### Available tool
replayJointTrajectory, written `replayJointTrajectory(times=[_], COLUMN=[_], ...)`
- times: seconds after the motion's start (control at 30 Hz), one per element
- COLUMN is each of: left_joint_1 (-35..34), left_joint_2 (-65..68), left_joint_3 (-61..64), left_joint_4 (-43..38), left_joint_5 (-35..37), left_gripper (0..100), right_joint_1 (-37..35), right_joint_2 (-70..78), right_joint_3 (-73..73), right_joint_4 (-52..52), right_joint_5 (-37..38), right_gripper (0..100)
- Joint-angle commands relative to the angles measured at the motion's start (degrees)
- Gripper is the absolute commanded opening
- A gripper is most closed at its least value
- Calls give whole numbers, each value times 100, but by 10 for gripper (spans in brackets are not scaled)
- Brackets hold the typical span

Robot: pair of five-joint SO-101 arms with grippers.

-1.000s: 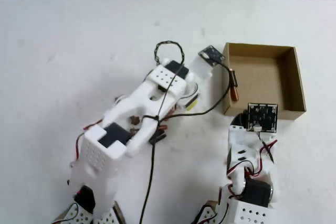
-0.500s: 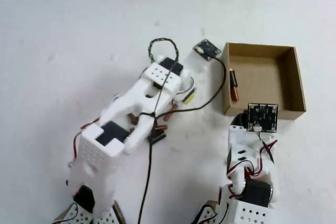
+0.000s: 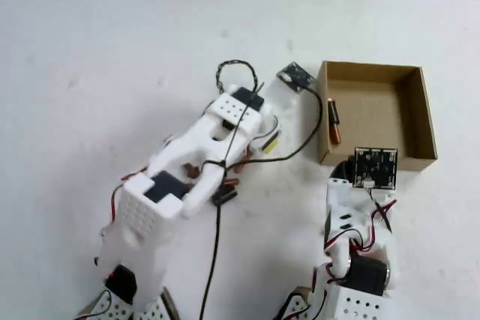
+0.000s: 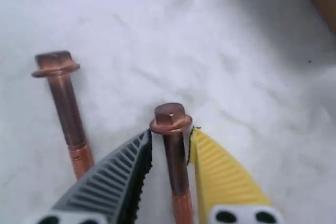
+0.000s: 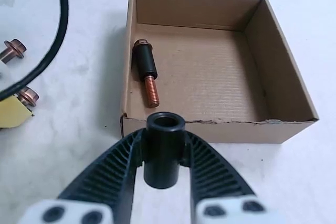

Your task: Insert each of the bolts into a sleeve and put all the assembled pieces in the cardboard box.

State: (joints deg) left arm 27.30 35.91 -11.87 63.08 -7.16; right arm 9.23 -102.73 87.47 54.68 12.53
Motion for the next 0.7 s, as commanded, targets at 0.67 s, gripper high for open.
replayJointTrajectory(times=[0.67], left_joint_1=[-31], left_joint_2=[866], left_joint_3=[-1345], left_joint_4=[352], left_joint_5=[378], left_gripper=[69], right_joint_1=[48], right_joint_2=[-57], right_joint_3=[-62], right_joint_4=[-136], right_joint_5=[-44], right_gripper=[17])
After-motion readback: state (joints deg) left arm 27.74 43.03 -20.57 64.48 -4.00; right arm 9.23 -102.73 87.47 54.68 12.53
